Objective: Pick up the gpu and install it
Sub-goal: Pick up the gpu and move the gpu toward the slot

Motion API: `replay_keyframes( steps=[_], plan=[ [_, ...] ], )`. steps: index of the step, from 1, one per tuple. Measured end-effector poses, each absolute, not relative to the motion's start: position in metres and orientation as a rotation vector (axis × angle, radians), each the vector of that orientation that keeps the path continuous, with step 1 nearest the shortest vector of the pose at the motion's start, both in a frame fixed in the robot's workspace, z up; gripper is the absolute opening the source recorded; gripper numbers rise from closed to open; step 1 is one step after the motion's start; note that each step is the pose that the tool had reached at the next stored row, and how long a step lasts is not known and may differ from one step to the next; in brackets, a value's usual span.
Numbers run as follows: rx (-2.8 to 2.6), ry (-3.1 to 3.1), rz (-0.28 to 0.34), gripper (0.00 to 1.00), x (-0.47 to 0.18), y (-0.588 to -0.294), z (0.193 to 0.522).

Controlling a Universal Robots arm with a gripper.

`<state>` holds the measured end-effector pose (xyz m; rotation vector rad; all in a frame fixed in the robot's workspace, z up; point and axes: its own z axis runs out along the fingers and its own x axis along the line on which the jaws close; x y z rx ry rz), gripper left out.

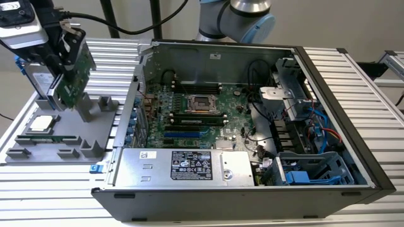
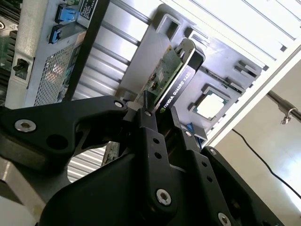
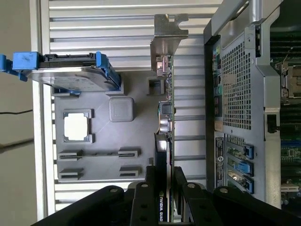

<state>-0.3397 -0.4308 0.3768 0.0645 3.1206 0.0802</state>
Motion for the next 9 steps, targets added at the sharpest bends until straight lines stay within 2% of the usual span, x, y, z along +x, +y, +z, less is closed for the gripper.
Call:
replay_keyframes(
  steps=[9],
  plan=[
    [0.064, 3.121, 0.080, 0.00, -0.3398, -0.4308, 0.3807]
  ],
)
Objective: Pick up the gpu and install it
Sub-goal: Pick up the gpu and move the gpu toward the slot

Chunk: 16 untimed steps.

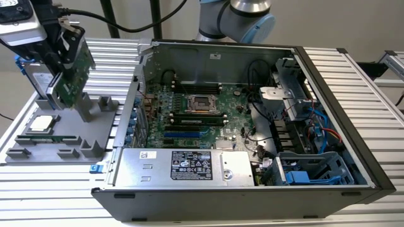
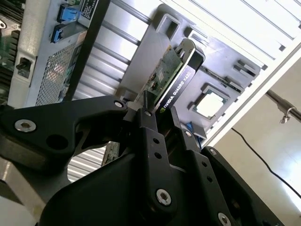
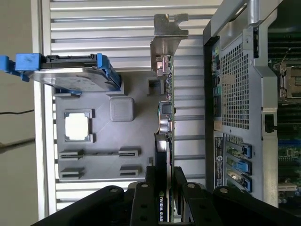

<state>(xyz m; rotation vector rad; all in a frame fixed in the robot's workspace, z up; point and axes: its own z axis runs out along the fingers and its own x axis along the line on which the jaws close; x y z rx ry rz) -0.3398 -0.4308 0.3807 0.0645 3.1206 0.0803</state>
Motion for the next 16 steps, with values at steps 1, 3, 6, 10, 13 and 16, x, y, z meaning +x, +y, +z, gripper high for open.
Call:
replay_keyframes(
  steps=[1, 3, 6, 10, 13, 16],
  plan=[
    [0.064, 3.121, 0.080, 0.00, -0.3398, -0.4309, 0.3812],
    [0.064, 3.121, 0.080, 0.00, -0.3398, -0.4309, 0.3820],
    [0.064, 3.121, 0.080, 0.00, -0.3397, -0.4309, 0.3834],
    [0.064, 3.121, 0.080, 0.00, -0.3397, -0.4309, 0.3854],
    [0.064, 3.121, 0.080, 0.00, -0.3397, -0.4309, 0.3870],
    [0.064, 3.121, 0.080, 0.00, -0.3397, -0.4309, 0.3885]
  ],
)
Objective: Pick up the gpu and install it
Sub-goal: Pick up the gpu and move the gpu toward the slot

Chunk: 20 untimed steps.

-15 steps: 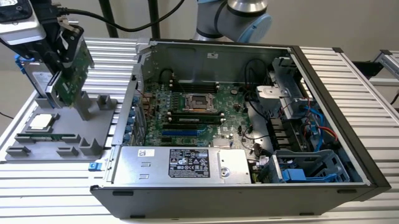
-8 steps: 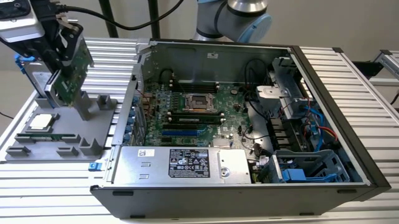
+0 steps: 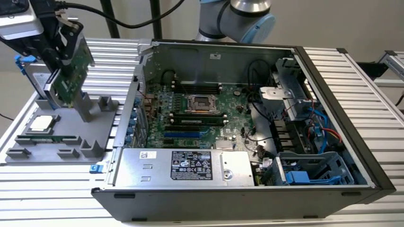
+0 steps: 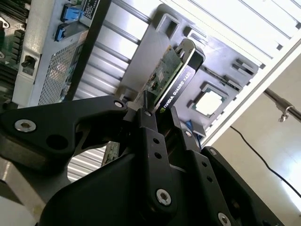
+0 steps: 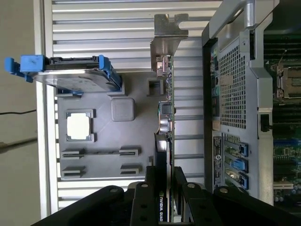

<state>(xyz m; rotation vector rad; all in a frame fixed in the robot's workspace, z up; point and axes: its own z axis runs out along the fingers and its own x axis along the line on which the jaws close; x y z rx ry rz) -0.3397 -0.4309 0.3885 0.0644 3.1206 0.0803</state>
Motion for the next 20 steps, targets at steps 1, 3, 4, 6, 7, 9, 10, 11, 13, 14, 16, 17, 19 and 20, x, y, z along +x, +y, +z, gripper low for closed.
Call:
replay_keyframes(
  steps=[1, 3, 4, 6, 7, 9, 10, 11, 13, 14, 16, 17, 19, 20],
  plan=[
    [0.064, 3.121, 0.080, 0.00, -0.340, -0.431, 0.389],
    [0.064, 3.121, 0.080, 0.00, -0.340, -0.431, 0.390],
    [0.064, 3.121, 0.080, 0.00, -0.340, -0.431, 0.391],
    [0.064, 3.121, 0.080, 0.00, -0.340, -0.431, 0.392],
    [0.064, 3.121, 0.080, 0.00, -0.340, -0.431, 0.392],
    [0.064, 3.121, 0.080, 0.00, -0.340, -0.431, 0.394],
    [0.064, 3.121, 0.080, 0.00, -0.340, -0.431, 0.394],
    [0.064, 3.121, 0.080, 0.00, -0.340, -0.431, 0.395],
    [0.064, 3.121, 0.080, 0.00, -0.340, -0.431, 0.396],
    [0.064, 3.121, 0.080, 0.00, -0.340, -0.431, 0.397],
    [0.064, 3.121, 0.080, 0.00, -0.340, -0.431, 0.398],
    [0.064, 3.121, 0.080, 0.00, -0.340, -0.431, 0.398],
    [0.064, 3.121, 0.080, 0.00, -0.340, -0.431, 0.399],
    [0.064, 3.121, 0.080, 0.00, -0.340, -0.431, 0.400]
  ],
)
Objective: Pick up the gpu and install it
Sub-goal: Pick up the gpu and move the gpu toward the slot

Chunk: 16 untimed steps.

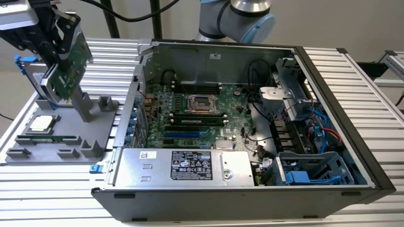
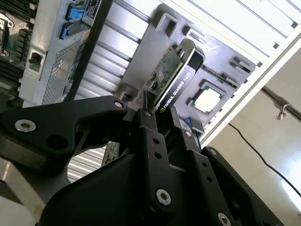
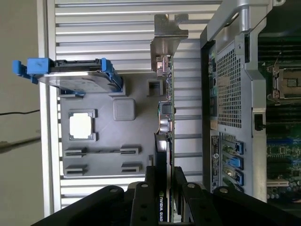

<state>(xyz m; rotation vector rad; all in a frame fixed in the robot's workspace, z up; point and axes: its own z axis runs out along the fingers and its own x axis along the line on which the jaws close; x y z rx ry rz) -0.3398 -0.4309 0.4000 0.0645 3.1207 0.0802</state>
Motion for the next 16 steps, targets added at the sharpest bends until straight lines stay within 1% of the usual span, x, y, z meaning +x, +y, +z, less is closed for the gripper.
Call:
replay_keyframes(
  steps=[16],
  plan=[
    [0.064, 3.121, 0.080, 0.00, -0.3397, -0.4309, 0.4067]
  ],
)
